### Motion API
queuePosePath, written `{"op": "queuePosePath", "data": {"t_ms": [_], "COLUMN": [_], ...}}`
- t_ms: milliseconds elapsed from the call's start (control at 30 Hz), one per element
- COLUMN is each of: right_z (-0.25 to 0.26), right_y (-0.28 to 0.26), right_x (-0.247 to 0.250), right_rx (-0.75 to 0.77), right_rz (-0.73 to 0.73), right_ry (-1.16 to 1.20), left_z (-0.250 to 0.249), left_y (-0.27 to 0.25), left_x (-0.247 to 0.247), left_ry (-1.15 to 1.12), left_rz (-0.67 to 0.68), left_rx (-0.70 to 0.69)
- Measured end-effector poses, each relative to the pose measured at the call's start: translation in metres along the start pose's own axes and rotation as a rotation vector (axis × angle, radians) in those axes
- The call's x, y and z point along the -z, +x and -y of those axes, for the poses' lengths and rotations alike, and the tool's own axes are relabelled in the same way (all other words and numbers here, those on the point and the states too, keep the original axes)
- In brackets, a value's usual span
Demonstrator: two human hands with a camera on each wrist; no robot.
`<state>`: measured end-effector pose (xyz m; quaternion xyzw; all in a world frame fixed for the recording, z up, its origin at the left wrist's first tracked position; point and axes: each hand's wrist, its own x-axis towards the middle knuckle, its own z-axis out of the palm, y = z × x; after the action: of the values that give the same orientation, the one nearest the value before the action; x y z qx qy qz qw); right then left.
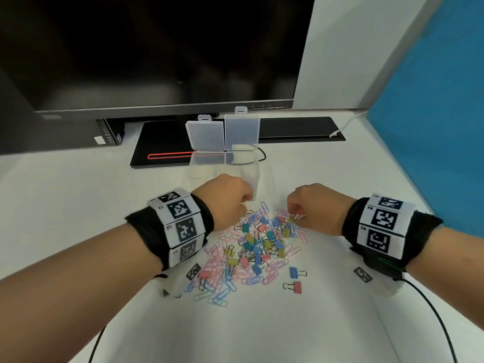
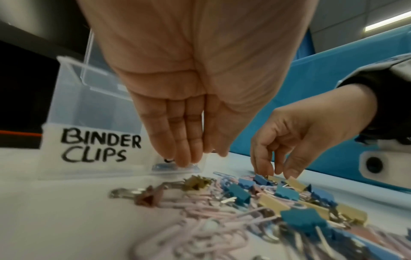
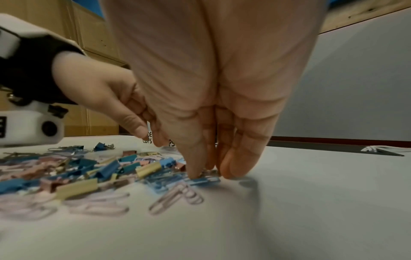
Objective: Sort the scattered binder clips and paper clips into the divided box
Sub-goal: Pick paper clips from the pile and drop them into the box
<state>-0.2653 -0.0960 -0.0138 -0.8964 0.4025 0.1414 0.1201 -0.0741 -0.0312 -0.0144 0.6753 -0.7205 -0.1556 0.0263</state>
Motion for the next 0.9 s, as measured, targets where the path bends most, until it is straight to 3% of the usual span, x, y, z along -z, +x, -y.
{"op": "queuePosePath", "data": {"t_ms": [200, 300, 767, 900], "right_z": [-0.007, -0.005, 0.015, 0.016], "right_y": [-0.005, -0.002, 0.005, 0.002], "right_x": [0.002, 0.007, 0.009, 0.004], "right_rx": [-0.027, -0.037, 0.139, 0.157], "right_rz": [0.058, 0.01, 0.098, 0.058], "right_ry": [-0.043, 0.011, -0.039, -0.015], "left_z": [-0.015, -0.018, -0.02, -0.022], "left_y": [0.008, 0.012, 0.013, 0.014], "left_x": [-0.009, -0.009, -0.001, -0.005], "left_ry": [0.025, 0.044, 0.049, 0.023], "left_rz": [0.112, 0.132, 0.208, 0.184], "left_rx": [-0.088, -0.119, -0.144, -0.134]}}
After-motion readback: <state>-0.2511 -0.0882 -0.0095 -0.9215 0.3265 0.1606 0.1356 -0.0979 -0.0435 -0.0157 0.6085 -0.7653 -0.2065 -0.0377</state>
